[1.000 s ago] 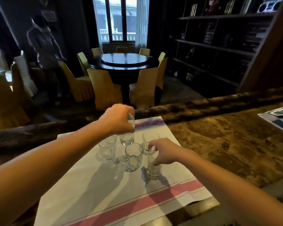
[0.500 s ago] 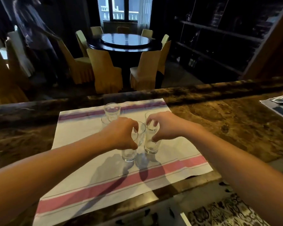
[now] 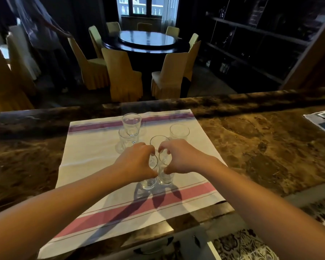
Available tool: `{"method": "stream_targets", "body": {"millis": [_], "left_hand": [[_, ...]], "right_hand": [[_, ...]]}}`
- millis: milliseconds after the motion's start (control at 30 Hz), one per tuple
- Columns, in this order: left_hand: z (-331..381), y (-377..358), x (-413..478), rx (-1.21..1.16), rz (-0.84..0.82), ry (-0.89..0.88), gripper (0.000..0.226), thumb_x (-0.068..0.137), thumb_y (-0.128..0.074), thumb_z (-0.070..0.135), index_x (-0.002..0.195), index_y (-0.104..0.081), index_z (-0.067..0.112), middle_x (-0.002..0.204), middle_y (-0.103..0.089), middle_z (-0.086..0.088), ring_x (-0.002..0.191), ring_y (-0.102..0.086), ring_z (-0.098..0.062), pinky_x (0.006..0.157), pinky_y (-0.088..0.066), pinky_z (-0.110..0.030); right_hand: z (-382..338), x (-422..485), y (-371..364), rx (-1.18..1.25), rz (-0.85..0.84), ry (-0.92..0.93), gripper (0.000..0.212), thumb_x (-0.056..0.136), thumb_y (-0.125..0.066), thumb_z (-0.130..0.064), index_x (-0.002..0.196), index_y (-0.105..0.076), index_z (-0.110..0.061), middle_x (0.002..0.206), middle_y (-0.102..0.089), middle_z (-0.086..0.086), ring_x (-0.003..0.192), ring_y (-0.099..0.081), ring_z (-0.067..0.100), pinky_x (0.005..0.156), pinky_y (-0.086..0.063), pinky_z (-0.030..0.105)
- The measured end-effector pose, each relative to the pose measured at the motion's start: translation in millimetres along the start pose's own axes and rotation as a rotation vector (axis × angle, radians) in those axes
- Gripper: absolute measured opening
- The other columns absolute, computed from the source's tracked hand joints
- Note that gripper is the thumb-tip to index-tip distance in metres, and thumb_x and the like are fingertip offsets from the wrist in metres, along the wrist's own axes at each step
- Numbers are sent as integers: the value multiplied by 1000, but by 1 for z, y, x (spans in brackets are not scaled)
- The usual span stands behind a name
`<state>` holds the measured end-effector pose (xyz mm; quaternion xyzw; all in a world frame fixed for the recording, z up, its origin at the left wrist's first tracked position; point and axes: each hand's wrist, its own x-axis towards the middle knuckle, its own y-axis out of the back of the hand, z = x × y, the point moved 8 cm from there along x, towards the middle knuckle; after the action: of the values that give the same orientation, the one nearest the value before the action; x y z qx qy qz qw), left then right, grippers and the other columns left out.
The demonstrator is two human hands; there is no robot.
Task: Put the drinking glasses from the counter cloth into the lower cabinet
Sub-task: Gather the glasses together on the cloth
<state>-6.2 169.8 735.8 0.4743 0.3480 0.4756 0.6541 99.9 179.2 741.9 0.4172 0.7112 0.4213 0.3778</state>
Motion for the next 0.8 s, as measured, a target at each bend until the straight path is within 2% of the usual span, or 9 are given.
{"method": "stream_targets", "body": {"millis": [233, 533, 700, 800], "left_hand": [[-3, -1, -1, 7, 13, 9, 68, 69, -78, 54, 128, -56, 27, 117, -60, 4, 99, -58, -13, 83, -50, -26], [2, -5, 1, 7, 14, 2, 66, 71, -75, 54, 127, -54, 29, 116, -58, 4, 95, -60, -16, 83, -55, -29], [1, -8, 6, 12, -28, 1, 66, 70, -75, 58, 126, -54, 30, 117, -60, 6, 98, -59, -15, 84, -55, -29], [0, -9, 10, 24, -103, -5, 73, 71, -75, 60, 132, -48, 31, 126, -58, 5, 108, -57, -16, 90, -52, -30]], "right_hand": [[4, -1, -9, 7, 9, -2, 66, 70, -85, -24, 128, -53, -25, 124, -55, 6, 107, -57, 24, 84, -51, 33], [9, 1, -10, 3, 29, 10, 69, 73, -82, -29, 133, -49, -24, 129, -53, 6, 107, -59, 24, 88, -53, 38], [14, 3, -10, 10, 13, 23, 74, 73, -82, -35, 137, -46, -26, 134, -51, 2, 115, -54, 21, 93, -51, 37], [12, 8, -6, -40, -58, 48, 76, 72, -80, -46, 137, -45, -29, 136, -50, 0, 120, -51, 20, 96, -48, 37]]}}
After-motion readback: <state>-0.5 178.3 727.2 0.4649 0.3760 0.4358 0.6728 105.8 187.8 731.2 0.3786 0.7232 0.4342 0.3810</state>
